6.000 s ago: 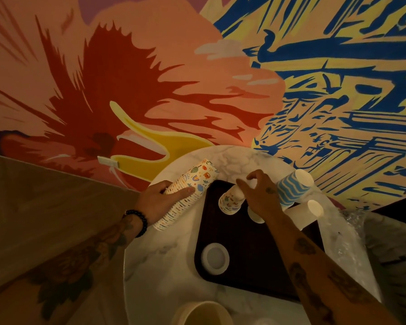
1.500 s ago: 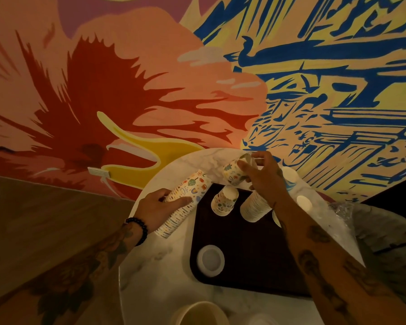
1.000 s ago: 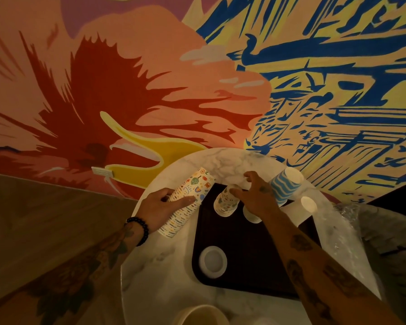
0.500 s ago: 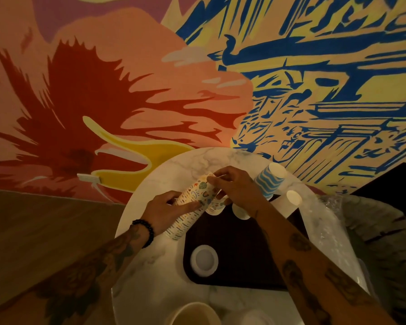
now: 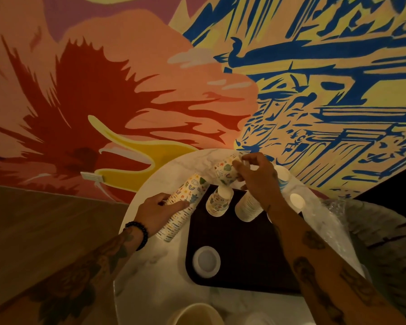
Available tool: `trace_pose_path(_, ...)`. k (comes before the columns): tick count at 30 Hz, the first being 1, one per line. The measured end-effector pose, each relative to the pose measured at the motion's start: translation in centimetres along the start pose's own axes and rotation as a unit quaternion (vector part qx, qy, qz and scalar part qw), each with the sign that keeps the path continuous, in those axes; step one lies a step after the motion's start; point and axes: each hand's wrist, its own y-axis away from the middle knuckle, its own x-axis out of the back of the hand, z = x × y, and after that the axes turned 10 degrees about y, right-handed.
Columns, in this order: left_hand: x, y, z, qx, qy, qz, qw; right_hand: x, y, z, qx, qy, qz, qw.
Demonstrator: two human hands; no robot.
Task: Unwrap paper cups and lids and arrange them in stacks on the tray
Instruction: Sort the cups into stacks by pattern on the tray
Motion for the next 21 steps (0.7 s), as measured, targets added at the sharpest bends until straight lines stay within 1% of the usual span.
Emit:
trace_pose_path(2,0.3,0.0,-0.1,0.006,0.011,0.009,1.0,-0.3,-0.2,0.7,0.012,0.054,0.013,0.998)
trace_pose_path(4,0.5,0.1,0.0,0.012,0.021,0.014,1.0,-0.9,-0.1,1.5,0.021,0.103,0.0,0.994)
trace_pose_path(8,0.6,0.3,0.5,0.013,0.047,0.009,0.999,-2.6,0.4,3.4,0.001,0.185,-0.044,0.982)
trace_pose_path(13,0.5,0.6,1.2,0.014,0.066,0.003,0.998,-3.5,0.8,5.0,-0.001,0.236,-0.11,0.965)
trace_pose_path(15,0.4,0.5,1.3,0.013,0.068,0.0,0.998,-3.3,0.8,5.0,-0.017,0.23,-0.121,0.965)
trace_pose_path(18,0.2,0.4,1.4,0.015,0.076,0.0,0.997,-2.9,0.9,4.3,-0.021,0.203,-0.086,0.975)
trace_pose_path(20,-0.2,0.4,1.5,0.012,0.073,-0.009,0.997,-2.5,0.9,3.0,-0.028,0.15,-0.081,0.985)
trace_pose_path(21,-0.4,0.4,1.6,0.009,0.071,-0.014,0.997,-2.3,0.9,2.1,-0.038,0.102,-0.097,0.989)
